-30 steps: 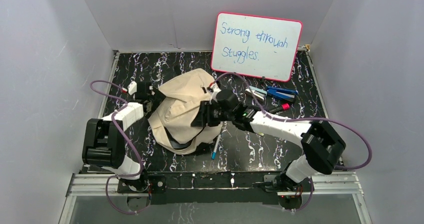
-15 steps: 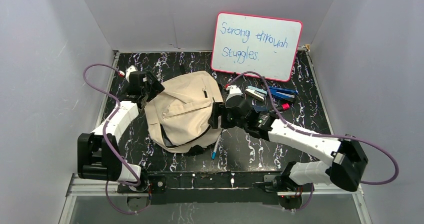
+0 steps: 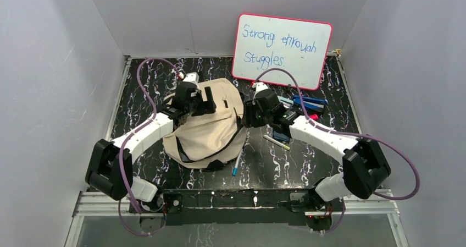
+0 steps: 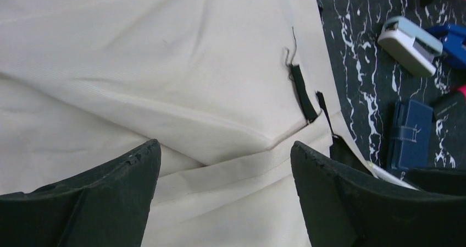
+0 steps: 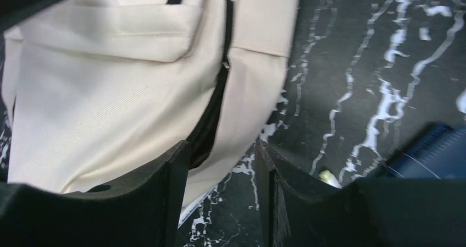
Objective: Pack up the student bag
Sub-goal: Adjust the student bag at the center of the board.
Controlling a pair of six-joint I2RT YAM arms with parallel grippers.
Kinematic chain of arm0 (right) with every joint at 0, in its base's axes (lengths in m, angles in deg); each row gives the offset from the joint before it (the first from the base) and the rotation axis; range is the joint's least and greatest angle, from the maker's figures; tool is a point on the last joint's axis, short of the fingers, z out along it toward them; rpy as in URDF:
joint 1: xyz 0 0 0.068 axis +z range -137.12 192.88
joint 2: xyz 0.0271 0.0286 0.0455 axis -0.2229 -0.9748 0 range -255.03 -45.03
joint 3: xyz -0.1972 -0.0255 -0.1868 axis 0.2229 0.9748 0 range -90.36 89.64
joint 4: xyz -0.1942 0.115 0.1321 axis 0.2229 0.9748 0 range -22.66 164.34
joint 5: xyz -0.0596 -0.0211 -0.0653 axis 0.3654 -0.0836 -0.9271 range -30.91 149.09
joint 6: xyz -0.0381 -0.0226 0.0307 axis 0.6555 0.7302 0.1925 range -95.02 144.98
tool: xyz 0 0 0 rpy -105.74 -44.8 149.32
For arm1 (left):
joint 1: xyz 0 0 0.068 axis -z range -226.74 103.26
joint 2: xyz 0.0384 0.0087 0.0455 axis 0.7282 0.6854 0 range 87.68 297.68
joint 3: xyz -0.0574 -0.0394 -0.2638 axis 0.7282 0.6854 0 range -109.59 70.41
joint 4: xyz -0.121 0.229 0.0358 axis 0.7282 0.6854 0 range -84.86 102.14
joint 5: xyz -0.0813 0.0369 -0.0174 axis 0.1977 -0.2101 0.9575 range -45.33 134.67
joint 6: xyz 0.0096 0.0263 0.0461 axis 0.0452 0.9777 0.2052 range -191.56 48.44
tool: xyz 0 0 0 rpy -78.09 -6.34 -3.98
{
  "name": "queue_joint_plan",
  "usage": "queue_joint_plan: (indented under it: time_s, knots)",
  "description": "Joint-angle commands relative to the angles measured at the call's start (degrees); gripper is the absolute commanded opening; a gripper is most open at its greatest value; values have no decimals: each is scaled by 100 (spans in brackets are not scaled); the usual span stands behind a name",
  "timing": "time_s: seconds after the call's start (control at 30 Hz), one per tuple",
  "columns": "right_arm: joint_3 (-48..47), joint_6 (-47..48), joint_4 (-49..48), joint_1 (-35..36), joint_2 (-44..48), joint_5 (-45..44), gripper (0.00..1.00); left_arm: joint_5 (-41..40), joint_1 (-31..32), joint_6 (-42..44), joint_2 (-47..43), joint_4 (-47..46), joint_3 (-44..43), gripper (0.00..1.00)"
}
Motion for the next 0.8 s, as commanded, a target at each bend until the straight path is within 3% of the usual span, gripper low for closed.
queue_joint_plan:
  time_s: [0.0, 0.1, 0.3, 0.5, 0.63, 0.77]
  knots:
    - [-141, 280, -455, -11, -251, 1277, 54, -46, 231, 35, 17, -39, 198, 84]
    - [175, 157, -331, 17, -251, 1418, 53, -36, 245, -17, -70, -53, 362, 84]
    - [705, -130, 520, 53, 284, 881, 47, 86, 258, 49, -298, -7, 549, 84]
    - [621, -206, 1385, 69, 429, 291, 44, 232, 381, 109, -696, 209, 602, 84]
    - [747, -2, 878, 65, 1031, 514, 45, 453, 564, 319, -1321, 480, 625, 82]
    - [1069, 762, -186, 65, 1799, 1561, 60, 980, 695, 557, -2169, 823, 691, 79]
